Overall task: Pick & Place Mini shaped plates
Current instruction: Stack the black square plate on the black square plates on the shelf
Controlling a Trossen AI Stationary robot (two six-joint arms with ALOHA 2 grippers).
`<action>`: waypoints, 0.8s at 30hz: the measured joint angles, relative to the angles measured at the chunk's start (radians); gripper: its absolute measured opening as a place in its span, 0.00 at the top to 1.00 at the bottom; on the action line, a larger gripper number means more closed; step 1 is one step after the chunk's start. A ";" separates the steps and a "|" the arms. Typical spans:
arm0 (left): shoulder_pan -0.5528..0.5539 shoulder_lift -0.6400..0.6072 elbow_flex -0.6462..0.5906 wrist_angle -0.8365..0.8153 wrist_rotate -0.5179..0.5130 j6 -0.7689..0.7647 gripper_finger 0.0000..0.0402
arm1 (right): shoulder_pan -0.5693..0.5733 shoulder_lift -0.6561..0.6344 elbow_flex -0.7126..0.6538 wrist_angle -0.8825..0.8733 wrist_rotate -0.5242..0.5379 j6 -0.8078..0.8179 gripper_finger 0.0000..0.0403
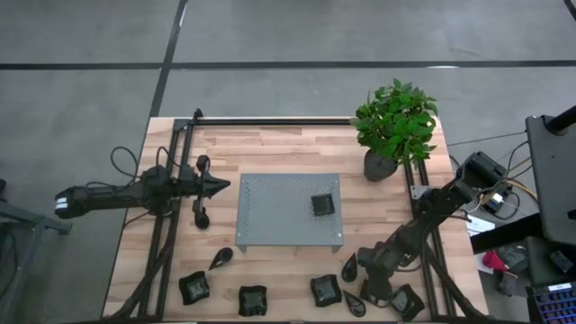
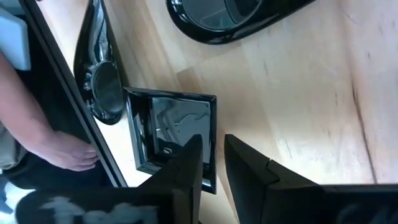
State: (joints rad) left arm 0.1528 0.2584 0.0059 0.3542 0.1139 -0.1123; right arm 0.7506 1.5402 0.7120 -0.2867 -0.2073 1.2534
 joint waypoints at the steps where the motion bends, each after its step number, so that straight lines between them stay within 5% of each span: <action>1: 0.000 0.000 0.000 0.000 0.000 0.000 1.00 | 0.000 0.000 0.000 0.004 0.000 0.001 0.84; 24: 0.000 0.000 0.000 0.000 0.000 0.000 1.00 | 0.002 0.000 0.000 0.030 0.027 0.049 0.87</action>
State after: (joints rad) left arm 0.1528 0.2588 0.0059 0.3545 0.1140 -0.1121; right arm 0.7527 1.5406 0.7120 -0.2562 -0.1802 1.3022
